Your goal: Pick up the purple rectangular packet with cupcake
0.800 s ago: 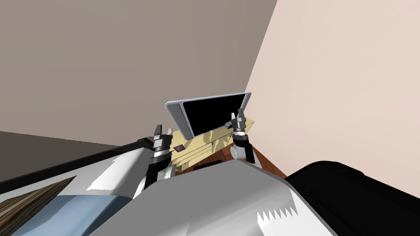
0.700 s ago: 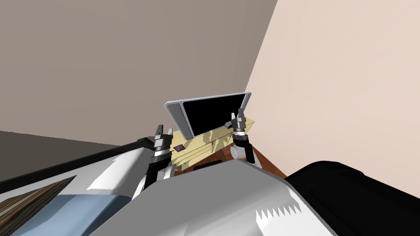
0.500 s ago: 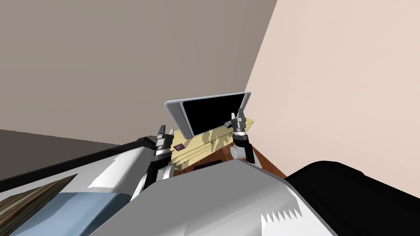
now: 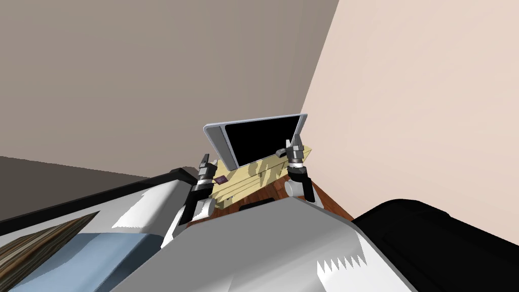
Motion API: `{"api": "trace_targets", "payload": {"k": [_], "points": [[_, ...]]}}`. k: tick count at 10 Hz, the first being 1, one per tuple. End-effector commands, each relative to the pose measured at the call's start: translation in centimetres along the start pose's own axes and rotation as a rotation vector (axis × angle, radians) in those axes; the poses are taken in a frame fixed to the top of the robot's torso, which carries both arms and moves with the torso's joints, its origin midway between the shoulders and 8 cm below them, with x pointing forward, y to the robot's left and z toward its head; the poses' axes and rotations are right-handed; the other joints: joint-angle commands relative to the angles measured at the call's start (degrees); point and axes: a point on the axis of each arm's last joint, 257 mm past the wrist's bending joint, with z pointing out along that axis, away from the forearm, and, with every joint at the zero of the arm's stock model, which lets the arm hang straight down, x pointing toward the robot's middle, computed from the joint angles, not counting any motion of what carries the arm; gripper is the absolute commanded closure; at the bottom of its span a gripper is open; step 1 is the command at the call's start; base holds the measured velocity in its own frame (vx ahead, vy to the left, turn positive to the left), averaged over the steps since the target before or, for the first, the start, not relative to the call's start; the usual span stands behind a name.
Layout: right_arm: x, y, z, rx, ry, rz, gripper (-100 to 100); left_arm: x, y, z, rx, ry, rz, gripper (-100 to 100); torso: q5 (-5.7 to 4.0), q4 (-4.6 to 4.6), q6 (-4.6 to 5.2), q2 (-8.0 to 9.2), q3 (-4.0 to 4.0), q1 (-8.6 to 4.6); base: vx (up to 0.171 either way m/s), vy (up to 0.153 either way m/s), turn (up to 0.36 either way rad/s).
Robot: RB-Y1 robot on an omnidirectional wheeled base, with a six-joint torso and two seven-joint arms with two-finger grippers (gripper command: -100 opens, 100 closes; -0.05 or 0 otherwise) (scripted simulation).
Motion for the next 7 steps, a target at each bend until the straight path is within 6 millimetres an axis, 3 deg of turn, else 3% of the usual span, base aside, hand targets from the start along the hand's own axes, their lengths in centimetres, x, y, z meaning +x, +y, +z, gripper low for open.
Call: {"api": "trace_targets", "payload": {"k": [1,2,4,7], "points": [[0.0,0.0,0.0,0.000,0.000,0.000,0,-0.4,2.4,0.7,-0.062,0.002,-0.027,-100,0.00,0.00,0.00,0.00,0.00,0.00,-0.081,-0.035,-0.010],[0.0,0.0,0.0,0.000,0.000,0.000,0,-0.4,2.7,0.7,-0.074,0.001,-0.027,-100,-0.01,0.02,-0.01,0.09,0.05,-0.01,-0.062,-0.023,-0.002],[0.0,0.0,0.0,0.000,0.000,0.000,0,-1.0,5.7,2.2,-0.154,0.000,-0.066,-100,0.01,0.01,0.00,0.01,0.01,0.05,-0.052,-0.020,-0.018],[0.0,0.0,0.0,0.000,0.000,0.000,0,-1.4,8.4,2.7,-0.225,-0.006,-0.086,-100,0.00,0.01,-0.01,0.02,0.01,0.05,-0.047,-0.015,-0.012]]}}
